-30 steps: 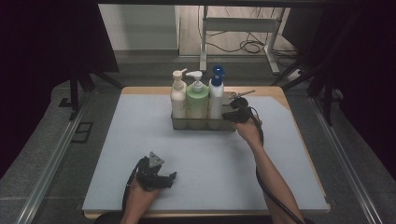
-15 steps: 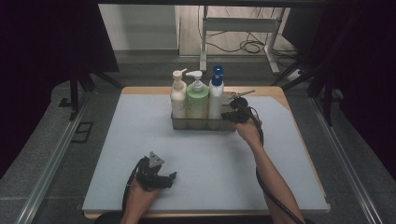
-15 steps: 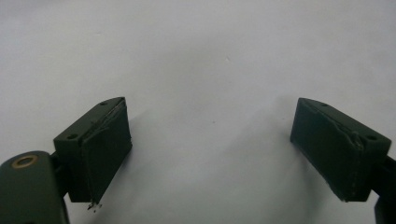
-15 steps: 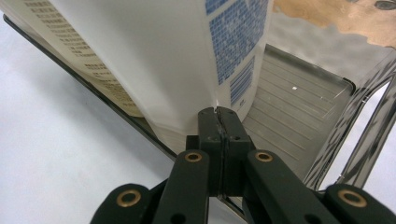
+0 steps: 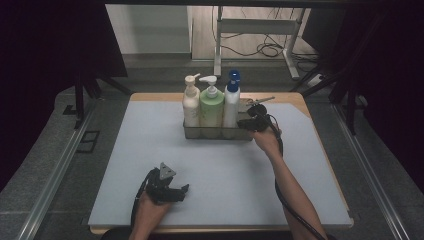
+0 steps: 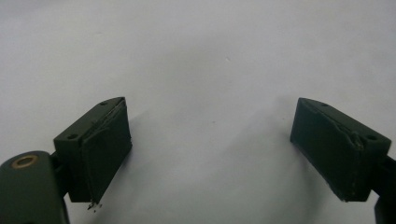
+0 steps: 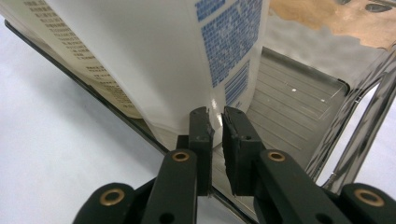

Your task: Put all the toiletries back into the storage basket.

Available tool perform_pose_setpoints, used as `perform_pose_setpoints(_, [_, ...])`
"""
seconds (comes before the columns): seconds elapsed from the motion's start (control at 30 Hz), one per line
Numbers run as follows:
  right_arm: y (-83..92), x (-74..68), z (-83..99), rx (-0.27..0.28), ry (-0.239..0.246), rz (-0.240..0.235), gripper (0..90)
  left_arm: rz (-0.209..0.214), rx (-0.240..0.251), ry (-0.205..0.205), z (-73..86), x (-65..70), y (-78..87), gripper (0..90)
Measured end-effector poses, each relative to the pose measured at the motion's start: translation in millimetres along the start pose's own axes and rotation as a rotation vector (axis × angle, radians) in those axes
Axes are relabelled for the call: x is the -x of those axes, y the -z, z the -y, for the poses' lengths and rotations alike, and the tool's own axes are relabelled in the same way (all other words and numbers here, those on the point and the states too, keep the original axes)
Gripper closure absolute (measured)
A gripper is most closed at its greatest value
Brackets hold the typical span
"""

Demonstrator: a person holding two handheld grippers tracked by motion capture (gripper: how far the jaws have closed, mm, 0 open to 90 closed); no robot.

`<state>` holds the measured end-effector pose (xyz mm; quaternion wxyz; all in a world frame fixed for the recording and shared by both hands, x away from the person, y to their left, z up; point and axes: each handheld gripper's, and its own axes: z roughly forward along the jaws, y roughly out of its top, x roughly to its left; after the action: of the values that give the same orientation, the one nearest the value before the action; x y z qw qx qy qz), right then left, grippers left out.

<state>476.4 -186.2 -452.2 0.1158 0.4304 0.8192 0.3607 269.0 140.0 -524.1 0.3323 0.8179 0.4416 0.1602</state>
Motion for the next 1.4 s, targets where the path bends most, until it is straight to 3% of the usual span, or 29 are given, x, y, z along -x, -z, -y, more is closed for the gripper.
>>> perform_pose_setpoints(0.6, [13.5, -0.5, 1.6, 0.021, 0.015, 0.026, 68.0, -0.001, 0.0, 0.0, 0.0, 0.1, 0.1, 11.9])
perform_pose_setpoints(1.4, [51.7, -9.8, 10.2, 0.077, 0.098, 0.033, 35.8, 0.0, 0.002, 0.003, 0.0, 0.2, 0.0, 11.9])
